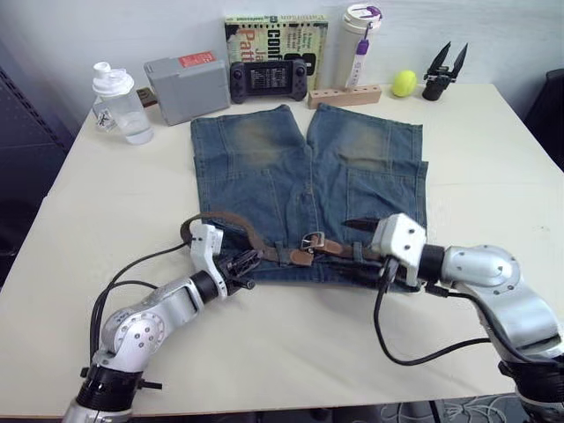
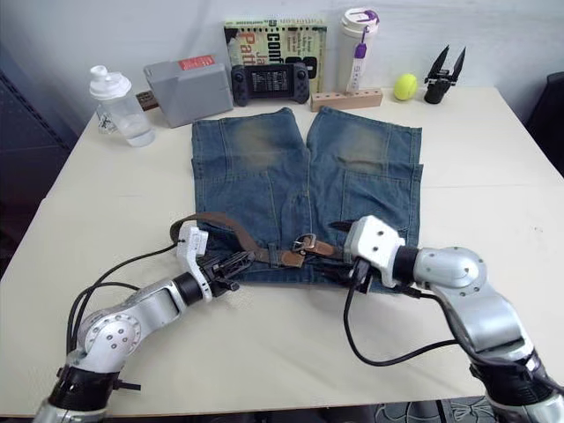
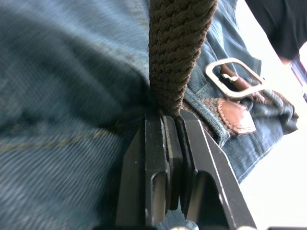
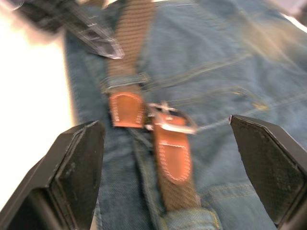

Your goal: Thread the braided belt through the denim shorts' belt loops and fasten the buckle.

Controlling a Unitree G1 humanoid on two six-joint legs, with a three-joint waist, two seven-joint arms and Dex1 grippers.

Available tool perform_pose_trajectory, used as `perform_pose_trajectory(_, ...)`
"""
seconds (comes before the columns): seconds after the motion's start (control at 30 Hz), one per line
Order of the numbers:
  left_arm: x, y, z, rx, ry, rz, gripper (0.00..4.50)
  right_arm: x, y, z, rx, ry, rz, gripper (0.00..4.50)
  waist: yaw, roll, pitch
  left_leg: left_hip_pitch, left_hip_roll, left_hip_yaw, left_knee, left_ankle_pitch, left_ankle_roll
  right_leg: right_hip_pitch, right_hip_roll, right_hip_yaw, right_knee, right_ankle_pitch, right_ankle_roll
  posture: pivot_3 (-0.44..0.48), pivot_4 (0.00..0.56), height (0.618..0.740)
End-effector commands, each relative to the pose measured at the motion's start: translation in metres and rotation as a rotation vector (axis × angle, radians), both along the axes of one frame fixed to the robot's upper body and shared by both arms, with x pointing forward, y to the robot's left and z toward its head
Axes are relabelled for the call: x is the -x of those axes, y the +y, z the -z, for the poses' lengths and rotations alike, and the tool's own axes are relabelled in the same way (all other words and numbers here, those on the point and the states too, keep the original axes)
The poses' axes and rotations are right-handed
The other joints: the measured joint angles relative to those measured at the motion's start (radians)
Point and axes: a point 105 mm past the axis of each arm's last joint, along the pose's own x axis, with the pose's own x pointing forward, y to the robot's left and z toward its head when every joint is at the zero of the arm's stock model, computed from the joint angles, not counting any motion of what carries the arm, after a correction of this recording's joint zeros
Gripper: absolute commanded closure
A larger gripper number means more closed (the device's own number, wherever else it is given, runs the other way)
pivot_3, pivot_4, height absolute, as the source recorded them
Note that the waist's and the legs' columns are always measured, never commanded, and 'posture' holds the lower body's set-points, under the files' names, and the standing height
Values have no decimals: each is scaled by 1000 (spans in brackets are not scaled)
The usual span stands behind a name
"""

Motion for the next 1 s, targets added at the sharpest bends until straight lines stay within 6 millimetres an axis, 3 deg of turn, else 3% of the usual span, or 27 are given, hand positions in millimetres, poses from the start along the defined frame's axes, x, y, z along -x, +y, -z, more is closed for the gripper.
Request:
perform_pose_trajectory(0.03,-3,-9,15,-108,-66,120,4500,2,19,3,120,-205,-102,80,2,0,0,0,0,0,0,0,0,0,0,0,0,0,0,0,150,722)
perform_pose_trajectory(0.3,-2,-13,22,-130,-112,169,4500,-7,31,13,232,-403,-153,80,5,0,0,0,1,-1,0,1,-1,1,-1,-1,0,0,0,0,150,722)
perform_pose_trajectory(0.63,-2,-10,23,-128,-115,156,4500,-13,42,15,238,-504,-164,80,4,0,0,0,1,-2,1,1,-1,1,-1,-1,0,0,1,0,150,722)
perform_pose_trajectory(0.73,-2,-10,23,-128,-113,153,4500,-12,43,14,238,-516,-174,914,3,0,0,0,1,-3,1,1,-1,1,-1,-2,0,0,1,0,150,722)
perform_pose_trajectory(0.93,-2,-10,23,-119,-109,147,4500,-12,41,19,261,-506,-179,3796,3,0,0,0,1,-3,1,1,-1,1,-1,-2,0,0,1,0,150,722)
perform_pose_trajectory(1.0,-2,-10,23,-117,-108,146,4500,-12,41,21,272,-501,-183,4418,3,0,0,0,1,-3,1,1,-1,1,-1,-2,0,0,1,0,150,722)
